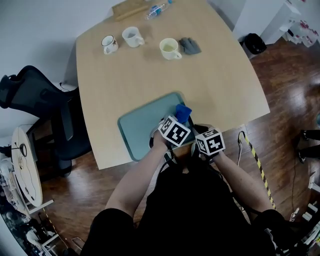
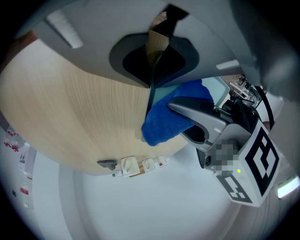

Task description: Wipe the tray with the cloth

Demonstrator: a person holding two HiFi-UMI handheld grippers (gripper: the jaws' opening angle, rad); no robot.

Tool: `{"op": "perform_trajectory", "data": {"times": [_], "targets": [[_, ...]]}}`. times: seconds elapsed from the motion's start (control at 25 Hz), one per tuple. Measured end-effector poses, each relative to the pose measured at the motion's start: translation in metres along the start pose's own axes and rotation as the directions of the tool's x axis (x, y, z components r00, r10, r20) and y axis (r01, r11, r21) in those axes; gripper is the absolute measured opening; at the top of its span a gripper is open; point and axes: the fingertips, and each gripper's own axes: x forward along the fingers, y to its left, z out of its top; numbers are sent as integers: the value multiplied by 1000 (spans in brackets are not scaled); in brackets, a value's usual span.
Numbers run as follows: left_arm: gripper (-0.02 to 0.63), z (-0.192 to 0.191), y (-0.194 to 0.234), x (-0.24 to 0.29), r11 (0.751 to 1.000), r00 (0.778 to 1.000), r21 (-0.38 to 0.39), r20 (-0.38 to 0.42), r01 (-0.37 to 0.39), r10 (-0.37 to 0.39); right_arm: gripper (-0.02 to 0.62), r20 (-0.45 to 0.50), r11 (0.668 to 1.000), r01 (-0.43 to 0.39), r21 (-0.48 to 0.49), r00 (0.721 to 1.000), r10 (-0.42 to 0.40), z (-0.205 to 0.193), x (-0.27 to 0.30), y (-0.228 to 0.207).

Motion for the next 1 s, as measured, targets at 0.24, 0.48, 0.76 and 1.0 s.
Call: {"op": "perform_trajectory", "data": {"times": [0.24,0.48,0.76,1.0], "targets": [[156,-66,20,-27,998,999,-60,-27,-27,26,31,-10,1000,18,-22,1000,-18,-2,1,-3],[158,-145,64,-61,968,994,-229,-65,-105,92,31,-24,999,21,-26,999,-21,-2,3,-6],[164,-210,106,-95,880,981,-434,-80,-194,177,32,-39,999,34,-42,999,-36,0,6,-3],[158,-213,105,-98,811,973,-538,-110,-230,203,32,-25,999,36,-38,999,-37,2,7,2]]}}
